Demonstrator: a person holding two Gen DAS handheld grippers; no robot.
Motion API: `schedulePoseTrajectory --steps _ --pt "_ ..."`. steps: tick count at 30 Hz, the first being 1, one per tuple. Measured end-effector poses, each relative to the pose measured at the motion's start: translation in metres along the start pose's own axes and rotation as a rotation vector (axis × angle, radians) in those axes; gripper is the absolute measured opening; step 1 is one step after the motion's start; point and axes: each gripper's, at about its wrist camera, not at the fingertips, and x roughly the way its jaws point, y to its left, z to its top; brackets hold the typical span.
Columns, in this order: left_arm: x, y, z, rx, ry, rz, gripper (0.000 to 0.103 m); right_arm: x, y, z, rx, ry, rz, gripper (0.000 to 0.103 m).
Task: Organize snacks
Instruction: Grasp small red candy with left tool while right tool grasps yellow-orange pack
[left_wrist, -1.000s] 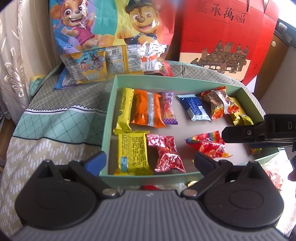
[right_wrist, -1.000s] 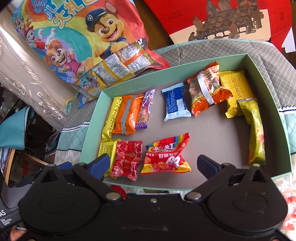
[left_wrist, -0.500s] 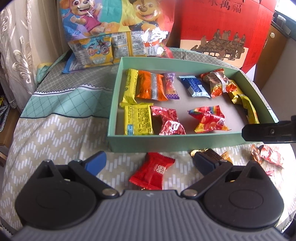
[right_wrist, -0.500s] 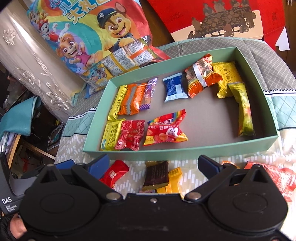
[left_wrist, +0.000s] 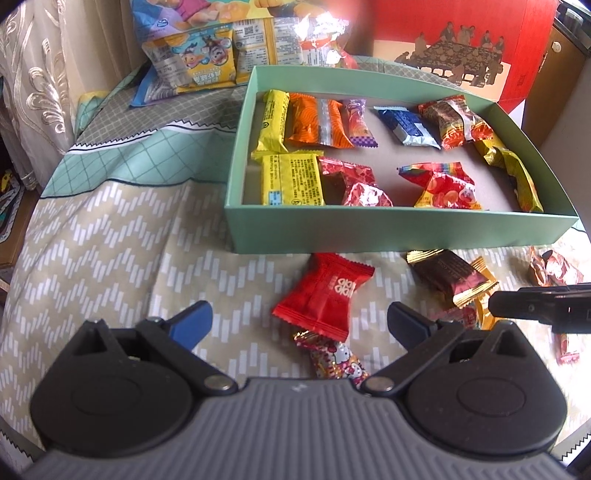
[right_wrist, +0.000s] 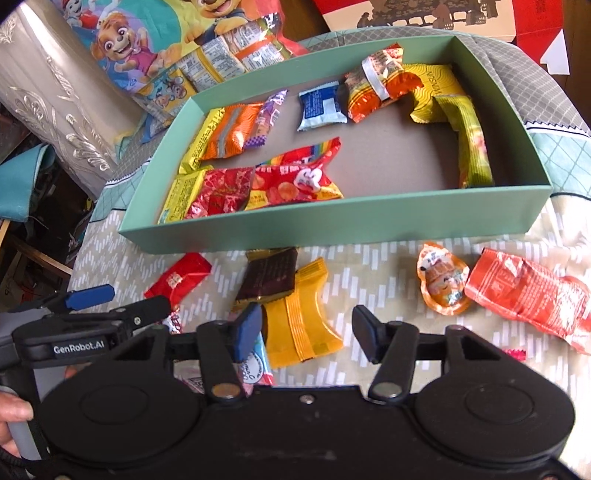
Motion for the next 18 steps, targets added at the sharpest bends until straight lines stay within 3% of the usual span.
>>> schedulePoseTrajectory --steps 8,15,18 --pt "0.009 0.000 0.002 0.006 0.017 0.004 0.103 0.018 0.020 -0.005 -0.111 0.002 -0.046 0.043" --pt "0.022 -0.006 0.008 0.036 0.026 0.012 0.102 0.021 0.011 -0.007 -0.114 -0.040 -0.062 0.034" --pt "0.030 -0.011 0.013 0.062 0.038 0.002 0.087 0.021 0.004 -0.008 -0.100 -0.040 -0.055 0.034"
